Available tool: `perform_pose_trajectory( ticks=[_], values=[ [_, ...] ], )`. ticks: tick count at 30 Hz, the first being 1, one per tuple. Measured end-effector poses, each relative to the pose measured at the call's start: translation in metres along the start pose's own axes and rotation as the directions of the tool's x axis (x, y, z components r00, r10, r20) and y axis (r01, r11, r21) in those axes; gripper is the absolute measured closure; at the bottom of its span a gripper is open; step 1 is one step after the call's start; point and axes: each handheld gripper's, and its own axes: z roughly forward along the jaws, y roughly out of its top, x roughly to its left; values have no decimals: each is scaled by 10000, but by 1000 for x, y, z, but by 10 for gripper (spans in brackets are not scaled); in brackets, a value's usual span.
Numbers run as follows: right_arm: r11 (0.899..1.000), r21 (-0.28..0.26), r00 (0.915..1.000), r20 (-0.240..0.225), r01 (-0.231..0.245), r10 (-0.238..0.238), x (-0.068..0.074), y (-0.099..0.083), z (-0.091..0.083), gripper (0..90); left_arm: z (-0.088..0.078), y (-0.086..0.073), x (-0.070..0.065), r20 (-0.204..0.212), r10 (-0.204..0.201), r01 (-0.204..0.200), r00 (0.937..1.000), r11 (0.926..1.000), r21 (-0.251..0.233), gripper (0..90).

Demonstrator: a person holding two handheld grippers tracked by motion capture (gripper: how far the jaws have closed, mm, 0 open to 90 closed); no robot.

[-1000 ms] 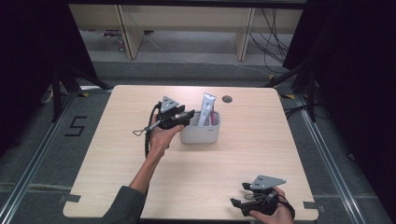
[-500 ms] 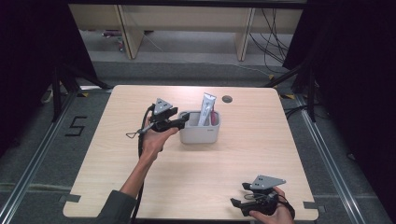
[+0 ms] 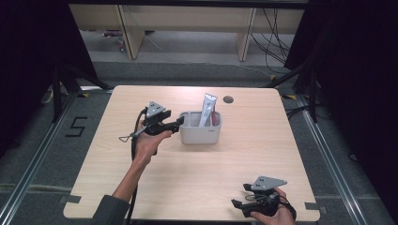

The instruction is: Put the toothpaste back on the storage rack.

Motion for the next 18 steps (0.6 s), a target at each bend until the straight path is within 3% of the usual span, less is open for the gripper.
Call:
perform_pose_trajectory(
  ticks=[18],
  values=[
    [10000,-36,10000,-12,-53,53,0,0,0,251,-18,-9,13,-77,-347,348,9994,9993,131,290]
  ],
)
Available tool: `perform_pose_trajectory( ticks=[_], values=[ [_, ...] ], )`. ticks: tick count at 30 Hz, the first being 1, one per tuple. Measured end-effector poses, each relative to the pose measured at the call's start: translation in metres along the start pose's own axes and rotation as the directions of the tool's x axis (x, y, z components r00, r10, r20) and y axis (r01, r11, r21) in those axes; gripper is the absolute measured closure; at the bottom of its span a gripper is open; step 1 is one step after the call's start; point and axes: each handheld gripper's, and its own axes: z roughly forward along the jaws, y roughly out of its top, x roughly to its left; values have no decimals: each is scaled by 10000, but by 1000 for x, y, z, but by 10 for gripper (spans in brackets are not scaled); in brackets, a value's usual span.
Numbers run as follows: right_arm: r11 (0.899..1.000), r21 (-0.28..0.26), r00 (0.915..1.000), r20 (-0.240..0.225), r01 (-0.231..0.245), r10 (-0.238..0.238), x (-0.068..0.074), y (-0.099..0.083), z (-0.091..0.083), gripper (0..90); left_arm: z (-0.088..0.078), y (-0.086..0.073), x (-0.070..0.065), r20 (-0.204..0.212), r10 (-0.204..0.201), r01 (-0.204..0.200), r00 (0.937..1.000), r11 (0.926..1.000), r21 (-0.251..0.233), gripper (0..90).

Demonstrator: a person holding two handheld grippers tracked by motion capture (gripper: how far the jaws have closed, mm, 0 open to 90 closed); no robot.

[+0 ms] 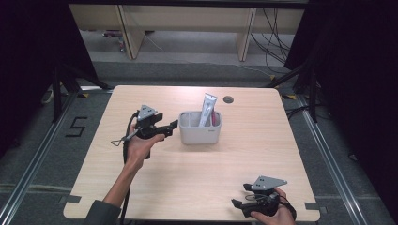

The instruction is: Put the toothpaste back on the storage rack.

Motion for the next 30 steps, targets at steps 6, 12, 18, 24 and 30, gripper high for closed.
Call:
perform_pose_trajectory(
  ticks=[6,12,18,24,30],
  values=[
    [10000,-18,10000,35,-11,11,0,0,0,251,-7,-3,3,9,1,-1,10000,10000,34,279],
    [10000,-50,10000,35,25,-25,-1,0,0,251,-13,-8,7,-87,17,-17,10000,10000,49,270],
    [10000,-45,10000,2,-7,7,-1,-1,0,251,-18,-14,11,-50,-71,71,10000,9999,99,260],
    [10000,-43,10000,-12,-26,26,-1,-1,0,251,-23,-20,12,24,-94,93,10000,9999,104,255],
    [10000,-62,10000,4,31,-31,-2,-1,-1,251,-31,-26,14,38,-120,119,9999,9999,53,254]
  ],
)
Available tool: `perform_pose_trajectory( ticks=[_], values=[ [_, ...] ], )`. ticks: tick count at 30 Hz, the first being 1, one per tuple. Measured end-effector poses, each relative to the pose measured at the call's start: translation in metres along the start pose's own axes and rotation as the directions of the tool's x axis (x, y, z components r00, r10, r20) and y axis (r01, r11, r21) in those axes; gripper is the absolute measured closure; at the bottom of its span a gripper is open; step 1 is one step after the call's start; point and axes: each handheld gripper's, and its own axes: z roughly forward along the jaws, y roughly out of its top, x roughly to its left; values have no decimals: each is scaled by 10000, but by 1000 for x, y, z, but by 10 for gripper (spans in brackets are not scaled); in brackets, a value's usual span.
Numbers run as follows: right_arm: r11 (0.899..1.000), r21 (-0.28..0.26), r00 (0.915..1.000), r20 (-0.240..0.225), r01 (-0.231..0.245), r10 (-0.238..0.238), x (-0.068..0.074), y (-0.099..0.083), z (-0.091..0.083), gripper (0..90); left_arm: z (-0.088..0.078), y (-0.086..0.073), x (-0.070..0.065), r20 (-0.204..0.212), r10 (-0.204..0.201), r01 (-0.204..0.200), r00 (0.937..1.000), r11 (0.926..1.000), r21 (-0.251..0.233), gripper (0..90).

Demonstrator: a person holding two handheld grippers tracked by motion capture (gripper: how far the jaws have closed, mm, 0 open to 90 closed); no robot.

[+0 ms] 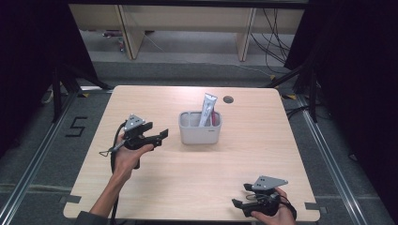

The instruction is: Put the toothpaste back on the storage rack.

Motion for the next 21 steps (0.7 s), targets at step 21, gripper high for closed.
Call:
perform_pose_trajectory(
  ticks=[21],
  values=[
    [9999,65,9998,-155,115,-114,1,5,6,251,-24,-25,-12,246,533,-541,9983,9980,334,226]
  ],
)
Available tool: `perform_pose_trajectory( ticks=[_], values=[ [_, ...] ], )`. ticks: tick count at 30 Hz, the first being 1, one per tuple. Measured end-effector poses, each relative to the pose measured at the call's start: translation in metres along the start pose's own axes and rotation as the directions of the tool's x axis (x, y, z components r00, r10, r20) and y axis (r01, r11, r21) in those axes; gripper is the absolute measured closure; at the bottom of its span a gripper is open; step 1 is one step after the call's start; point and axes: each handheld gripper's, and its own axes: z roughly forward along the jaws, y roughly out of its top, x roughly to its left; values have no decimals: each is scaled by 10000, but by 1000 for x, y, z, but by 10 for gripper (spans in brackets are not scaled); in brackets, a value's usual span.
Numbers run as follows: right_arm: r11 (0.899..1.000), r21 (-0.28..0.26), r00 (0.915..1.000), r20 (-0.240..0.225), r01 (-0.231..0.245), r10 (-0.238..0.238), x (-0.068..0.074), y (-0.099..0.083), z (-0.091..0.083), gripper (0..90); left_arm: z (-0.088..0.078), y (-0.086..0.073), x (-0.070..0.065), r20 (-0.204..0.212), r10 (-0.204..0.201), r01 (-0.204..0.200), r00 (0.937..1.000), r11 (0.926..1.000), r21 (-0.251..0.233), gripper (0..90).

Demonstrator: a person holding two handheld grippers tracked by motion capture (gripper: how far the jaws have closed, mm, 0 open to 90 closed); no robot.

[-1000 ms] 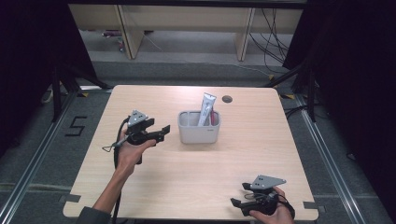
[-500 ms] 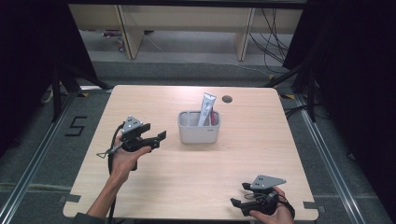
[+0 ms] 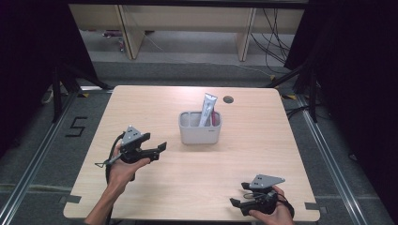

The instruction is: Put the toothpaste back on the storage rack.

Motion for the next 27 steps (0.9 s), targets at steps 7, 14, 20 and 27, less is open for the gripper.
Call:
perform_pose_trajectory(
  ticks=[7,14,20,27],
  values=[
    [9998,-82,9998,15,184,-184,0,0,1,251,-7,-10,-1,171,31,-33,9998,9999,118,213],
    [9998,14,9997,105,214,-214,0,0,0,251,-13,-17,-5,277,69,-74,9996,9998,175,211],
    [9998,99,9998,61,-177,177,3,-2,-1,251,-18,-26,-9,488,67,-82,9988,9995,309,211],
    [10000,-22,9999,141,88,-88,1,-2,-2,251,-25,-37,-11,472,260,-284,9985,9983,510,210]
  ],
)
